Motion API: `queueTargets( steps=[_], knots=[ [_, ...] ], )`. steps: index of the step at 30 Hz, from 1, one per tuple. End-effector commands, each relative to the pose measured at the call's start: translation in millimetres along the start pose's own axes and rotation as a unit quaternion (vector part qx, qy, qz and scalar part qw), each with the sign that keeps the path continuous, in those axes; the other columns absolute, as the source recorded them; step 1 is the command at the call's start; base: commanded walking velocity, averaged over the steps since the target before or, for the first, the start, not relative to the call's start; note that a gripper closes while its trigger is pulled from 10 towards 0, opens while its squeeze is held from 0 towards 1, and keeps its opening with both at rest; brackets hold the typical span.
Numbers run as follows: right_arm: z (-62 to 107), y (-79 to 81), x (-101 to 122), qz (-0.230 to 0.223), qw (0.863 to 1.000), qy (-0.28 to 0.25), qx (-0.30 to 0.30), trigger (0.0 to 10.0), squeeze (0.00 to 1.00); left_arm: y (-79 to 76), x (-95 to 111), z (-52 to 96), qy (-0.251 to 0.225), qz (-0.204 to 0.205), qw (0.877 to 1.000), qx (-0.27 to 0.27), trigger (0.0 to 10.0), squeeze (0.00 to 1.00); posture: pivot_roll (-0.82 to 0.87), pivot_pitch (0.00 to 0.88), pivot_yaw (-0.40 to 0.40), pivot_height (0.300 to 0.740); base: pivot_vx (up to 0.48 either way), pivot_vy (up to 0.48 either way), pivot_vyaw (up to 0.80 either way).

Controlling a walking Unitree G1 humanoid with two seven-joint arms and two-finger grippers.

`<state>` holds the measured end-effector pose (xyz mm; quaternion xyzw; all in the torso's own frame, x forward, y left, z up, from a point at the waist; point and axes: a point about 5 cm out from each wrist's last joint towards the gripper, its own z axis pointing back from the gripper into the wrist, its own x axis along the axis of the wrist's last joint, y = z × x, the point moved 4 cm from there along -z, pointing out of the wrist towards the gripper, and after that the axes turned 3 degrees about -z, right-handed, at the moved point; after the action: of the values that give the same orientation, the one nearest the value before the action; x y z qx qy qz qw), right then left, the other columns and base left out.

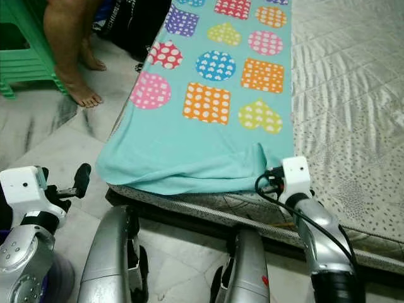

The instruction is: Clean up the room

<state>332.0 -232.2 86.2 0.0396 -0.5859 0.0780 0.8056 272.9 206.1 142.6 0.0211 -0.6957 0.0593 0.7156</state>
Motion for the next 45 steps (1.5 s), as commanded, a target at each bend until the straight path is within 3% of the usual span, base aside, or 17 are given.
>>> queueTargets(
  steps=[1,19,20,21,22,23,29,34,36,37,38,41,45],
  knots=[
    [9.1,-10.1,-5,-0.001,1.000,0.002,-0.006,0.0,0.00,3.5,-6,2.2,0.010,0.000,1.000,0.004,10.0,0.00,0.11,0.233,-0.078,0.545,0.000,0.000,0.00],
    [44.2,-50.8,-56,0.018,0.997,0.060,-0.054,0.0,0.00,2.1,-5,-2.1,0.004,0.001,1.000,-0.002,10.0,0.00,0.10,0.219,-0.071,0.545,0.000,0.000,0.00],
    [48.0,-51.1,-60,0.012,0.997,0.064,-0.051,2.0,0.00,2.1,-5,-2.2,0.004,0.001,1.000,-0.003,10.0,0.00,0.10,0.218,-0.070,0.545,0.000,0.000,0.00],
    [48.0,-51.1,-60,0.012,0.997,0.064,-0.051,2.0,0.00,2.1,-5,-2.2,0.004,0.001,1.000,-0.003,10.0,0.00,0.10,0.218,-0.070,0.545,0.000,0.000,0.00],
    [49.6,-50.4,-62,0.013,0.997,0.066,-0.049,4.2,0.00,1.8,-5,-2.2,0.004,0.001,1.000,-0.003,10.0,0.00,0.10,0.217,-0.069,0.545,0.000,0.000,0.00],
    [51.2,-48.9,-63,0.014,0.997,0.068,-0.047,10.0,0.00,0.7,-5,-2.2,0.004,0.001,1.000,-0.005,10.0,0.00,0.10,0.217,-0.067,0.545,0.000,0.000,0.00],
    [56.1,-37.0,-65,0.011,0.997,0.063,-0.037,10.0,0.00,-2.2,-6,-3.1,0.005,0.002,1.000,-0.012,10.0,0.00,0.09,0.214,-0.067,0.545,0.000,0.000,0.00],
    [69.5,-20.8,-75,0.008,0.997,0.067,-0.026,10.0,0.00,-3.2,-6,-3.6,0.006,0.004,1.000,-0.016,10.0,0.00,0.09,0.211,-0.071,0.545,0.000,0.000,0.00],
    [76.0,-17.8,-84,0.008,0.997,0.077,-0.028,10.0,0.05,-4.5,-7,-3.7,0.007,0.006,1.000,-0.018,10.0,0.00,0.08,0.210,-0.071,0.545,0.000,0.000,0.00],
    [79.2,-17.3,-89,0.009,0.996,0.084,-0.031,10.0,0.49,-5.2,-7,-3.9,0.008,0.007,1.000,-0.019,10.0,0.00,0.08,0.208,-0.071,0.545,0.000,0.000,0.00],
    [82.3,-17.2,-94,0.010,0.995,0.092,-0.034,10.0,1.00,-6.3,-7,-4.1,0.008,0.007,1.000,-0.020,10.0,0.00,0.08,0.207,-0.071,0.545,0.000,0.000,0.00],
    [90.7,-19.4,-111,0.018,0.991,0.123,-0.048,10.0,1.00,-8.5,-8,-4.8,0.009,0.009,1.000,-0.025,10.0,0.00,0.08,0.201,-0.072,0.545,0.000,0.000,0.00],
    [88.4,-28.8,-118,0.053,0.983,0.155,-0.077,10.0,1.00,-8.1,-8,-6.3,0.010,0.010,1.000,-0.025,10.0,0.00,0.08,0.193,-0.073,0.545,0.000,0.000,0.00]
  ],
)
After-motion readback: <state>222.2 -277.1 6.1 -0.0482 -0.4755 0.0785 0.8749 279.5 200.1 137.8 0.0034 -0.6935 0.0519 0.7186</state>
